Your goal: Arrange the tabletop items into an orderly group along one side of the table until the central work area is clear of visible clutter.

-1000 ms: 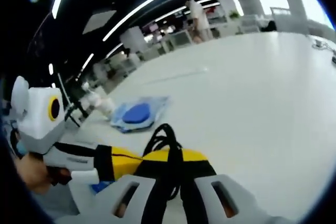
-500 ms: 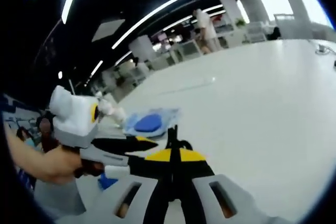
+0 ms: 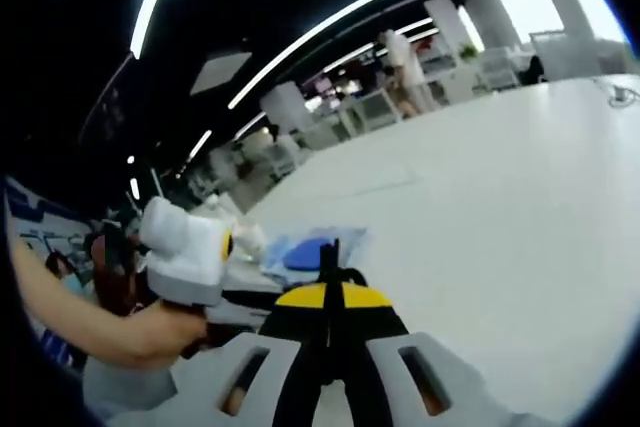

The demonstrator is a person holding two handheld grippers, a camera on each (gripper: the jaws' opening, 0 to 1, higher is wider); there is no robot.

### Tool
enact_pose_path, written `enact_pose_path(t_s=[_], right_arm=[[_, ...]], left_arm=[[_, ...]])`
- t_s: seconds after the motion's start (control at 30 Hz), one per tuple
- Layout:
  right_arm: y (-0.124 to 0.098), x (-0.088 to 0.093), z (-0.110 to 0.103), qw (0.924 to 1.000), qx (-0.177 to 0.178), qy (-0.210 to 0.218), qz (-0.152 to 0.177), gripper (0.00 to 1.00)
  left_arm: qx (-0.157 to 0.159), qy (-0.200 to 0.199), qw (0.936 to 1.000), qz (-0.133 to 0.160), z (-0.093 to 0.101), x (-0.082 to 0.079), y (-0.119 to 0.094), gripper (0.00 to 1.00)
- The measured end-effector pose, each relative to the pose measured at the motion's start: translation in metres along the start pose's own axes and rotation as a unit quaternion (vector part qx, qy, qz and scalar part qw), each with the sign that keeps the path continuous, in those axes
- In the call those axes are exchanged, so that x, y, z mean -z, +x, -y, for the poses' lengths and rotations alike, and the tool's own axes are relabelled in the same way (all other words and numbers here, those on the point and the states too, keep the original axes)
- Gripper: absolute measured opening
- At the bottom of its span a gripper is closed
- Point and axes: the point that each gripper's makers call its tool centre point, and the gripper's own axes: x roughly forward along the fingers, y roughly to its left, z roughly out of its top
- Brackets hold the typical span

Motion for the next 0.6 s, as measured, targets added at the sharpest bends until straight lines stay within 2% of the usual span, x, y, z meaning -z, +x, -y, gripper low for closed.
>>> enact_pose_path(t_s=[0.17, 0.4, 0.6], right_arm=[[-0.005, 0.004, 0.006, 0.9998, 0.012, 0.014, 0.001, 0.00], [-0.010, 0.020, 0.020, 0.9986, 0.041, 0.027, -0.019, 0.00], [-0.007, 0.049, 0.036, 0.9962, 0.060, 0.027, -0.057, 0.00]], left_arm=[[0.010, -0.040, 0.9991, -0.011, -0.001, 0.006, -0.001, 0.18], [0.010, -0.037, 0.9989, -0.025, 0.003, 0.012, -0.009, 0.12], [-0.007, -0.025, 0.9984, -0.051, -0.001, 0.024, -0.007, 0.10]])
